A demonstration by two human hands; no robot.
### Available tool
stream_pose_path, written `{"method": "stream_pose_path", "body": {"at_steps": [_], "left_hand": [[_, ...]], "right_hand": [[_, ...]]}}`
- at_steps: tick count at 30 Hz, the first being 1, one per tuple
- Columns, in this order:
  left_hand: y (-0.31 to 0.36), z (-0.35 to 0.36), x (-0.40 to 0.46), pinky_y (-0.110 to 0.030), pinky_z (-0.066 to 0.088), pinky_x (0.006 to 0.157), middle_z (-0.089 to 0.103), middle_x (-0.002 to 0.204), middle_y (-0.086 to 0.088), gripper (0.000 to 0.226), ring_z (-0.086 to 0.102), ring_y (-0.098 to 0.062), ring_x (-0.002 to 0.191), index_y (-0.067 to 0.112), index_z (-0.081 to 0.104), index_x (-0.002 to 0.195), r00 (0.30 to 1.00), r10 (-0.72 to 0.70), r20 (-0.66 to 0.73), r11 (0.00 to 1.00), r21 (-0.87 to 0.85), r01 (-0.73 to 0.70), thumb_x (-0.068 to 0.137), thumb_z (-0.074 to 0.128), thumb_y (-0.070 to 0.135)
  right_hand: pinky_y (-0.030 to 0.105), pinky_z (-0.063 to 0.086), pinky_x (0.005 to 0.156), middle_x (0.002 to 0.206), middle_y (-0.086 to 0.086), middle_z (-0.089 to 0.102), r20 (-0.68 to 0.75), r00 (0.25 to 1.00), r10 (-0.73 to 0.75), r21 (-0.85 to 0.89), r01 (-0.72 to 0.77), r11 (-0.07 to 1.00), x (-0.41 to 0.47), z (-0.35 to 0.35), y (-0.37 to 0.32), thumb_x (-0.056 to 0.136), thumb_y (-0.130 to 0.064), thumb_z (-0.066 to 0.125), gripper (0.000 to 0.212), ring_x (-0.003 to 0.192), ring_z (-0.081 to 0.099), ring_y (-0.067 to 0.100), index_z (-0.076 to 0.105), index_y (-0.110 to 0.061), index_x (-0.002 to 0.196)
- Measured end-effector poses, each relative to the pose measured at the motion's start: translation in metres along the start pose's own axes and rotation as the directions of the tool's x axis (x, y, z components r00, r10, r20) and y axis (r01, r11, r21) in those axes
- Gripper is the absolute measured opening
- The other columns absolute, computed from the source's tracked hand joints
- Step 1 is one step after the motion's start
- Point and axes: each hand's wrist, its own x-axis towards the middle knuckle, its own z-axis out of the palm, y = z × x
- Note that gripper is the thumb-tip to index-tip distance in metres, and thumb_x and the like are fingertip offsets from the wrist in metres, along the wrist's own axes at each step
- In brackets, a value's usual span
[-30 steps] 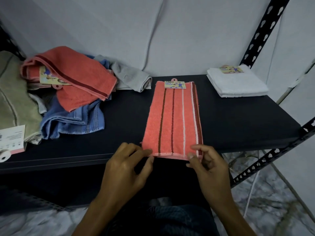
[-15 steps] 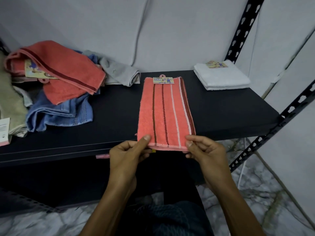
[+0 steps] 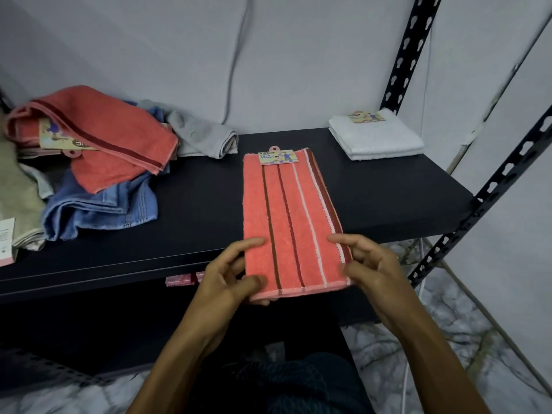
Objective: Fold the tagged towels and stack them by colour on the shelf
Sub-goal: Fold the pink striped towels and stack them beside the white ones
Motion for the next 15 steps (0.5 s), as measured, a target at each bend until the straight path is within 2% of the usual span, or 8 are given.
{"method": "stream_pose_path", "body": {"at_steps": [1, 3, 5, 7, 8, 10, 13, 15], "left_hand": [[0.001, 0.0, 0.001, -0.027, 0.058, 0.073, 0.074, 0.108, -0.005, 0.037, 0.071, -0.023, 0.097, 0.018, 0.066, 0.119, 1.0, -0.001, -0.025, 1.0, -0.009, 0.001, 0.089, 0.06, -0.003], [0.001, 0.001, 0.006, -0.023, 0.057, 0.074, 0.075, 0.1, -0.003, 0.021, 0.071, -0.018, 0.096, 0.012, 0.073, 0.106, 0.993, 0.014, -0.117, 0.999, -0.028, -0.017, 0.089, 0.062, 0.007], [0.0, 0.002, 0.009, -0.022, 0.056, 0.07, 0.076, 0.092, -0.006, 0.019, 0.072, -0.019, 0.088, 0.01, 0.073, 0.101, 0.987, 0.018, -0.158, 0.999, -0.041, -0.025, 0.089, 0.062, 0.001], [0.0, 0.002, 0.008, -0.026, 0.057, 0.071, 0.075, 0.1, -0.007, 0.035, 0.072, -0.021, 0.091, 0.012, 0.068, 0.112, 0.995, 0.019, -0.094, 0.998, -0.055, -0.024, 0.088, 0.057, -0.011], [-0.001, 0.001, 0.007, -0.027, 0.057, 0.073, 0.074, 0.108, -0.006, 0.045, 0.071, -0.021, 0.097, 0.014, 0.065, 0.119, 0.999, 0.023, -0.044, 0.998, -0.061, -0.026, 0.087, 0.054, -0.016], [-0.002, -0.001, 0.004, -0.027, 0.057, 0.075, 0.072, 0.115, -0.004, 0.05, 0.069, -0.02, 0.103, 0.015, 0.063, 0.124, 1.0, 0.025, -0.002, 0.998, -0.056, -0.025, 0.087, 0.053, -0.017], [-0.002, -0.001, 0.001, -0.022, 0.056, 0.071, 0.075, 0.103, -0.002, 0.025, 0.071, -0.015, 0.094, 0.013, 0.072, 0.109, 0.997, 0.019, -0.081, 0.999, -0.027, -0.021, 0.091, 0.06, 0.001], [-0.003, -0.001, 0.001, -0.018, 0.055, 0.069, 0.076, 0.095, -0.001, 0.017, 0.072, -0.011, 0.089, 0.009, 0.074, 0.101, 0.99, 0.046, -0.133, 0.999, 0.003, -0.046, 0.09, 0.061, 0.005]], "right_hand": [[0.035, 0.051, 0.082, 0.08, 0.018, 0.063, -0.002, 1.0, -0.003, 0.005, 0.003, 1.0, 0.0, -0.001, 0.0, 0.084, -0.006, 0.066, 0.032, 0.077, 0.06, 0.027, 0.075, -0.027, 0.107], [0.04, 0.051, 0.094, 0.093, 0.006, 0.073, -0.048, 0.999, -0.003, 0.023, 0.004, 1.0, 0.001, 0.001, -0.002, 0.088, -0.008, 0.068, 0.02, 0.096, 0.068, 0.024, 0.077, -0.023, 0.097], [0.039, 0.055, 0.091, 0.102, 0.003, 0.074, -0.068, 0.998, 0.004, 0.0, -0.004, 1.0, 0.001, 0.005, -0.004, 0.088, 0.005, 0.063, 0.032, 0.1, 0.068, 0.023, 0.075, -0.023, 0.099], [0.036, 0.059, 0.081, 0.105, 0.006, 0.073, -0.021, 0.999, 0.035, 0.045, -0.034, 0.998, 0.0, 0.007, -0.006, 0.087, 0.015, 0.056, 0.047, 0.097, 0.069, 0.026, 0.07, -0.024, 0.11], [0.037, 0.059, 0.08, 0.106, 0.009, 0.072, 0.002, 0.999, 0.045, 0.063, -0.045, 0.997, -0.001, 0.006, -0.007, 0.086, 0.015, 0.056, 0.049, 0.096, 0.069, 0.028, 0.069, -0.024, 0.113], [0.043, 0.056, 0.088, 0.102, 0.014, 0.071, -0.007, 0.999, 0.038, 0.049, -0.038, 0.998, -0.002, 0.006, -0.007, 0.087, 0.005, 0.062, 0.038, 0.098, 0.067, 0.034, 0.072, -0.026, 0.109], [0.041, 0.054, 0.092, 0.095, 0.008, 0.074, -0.104, 0.994, 0.027, 0.04, -0.023, 0.999, -0.002, 0.009, -0.003, 0.089, -0.003, 0.065, 0.024, 0.093, 0.069, 0.025, 0.077, -0.024, 0.094], [0.036, 0.056, 0.085, 0.098, 0.003, 0.075, -0.089, 0.996, 0.025, 0.029, -0.022, 0.999, -0.003, 0.012, -0.004, 0.089, 0.002, 0.063, 0.031, 0.093, 0.07, 0.02, 0.077, -0.025, 0.094]]}}
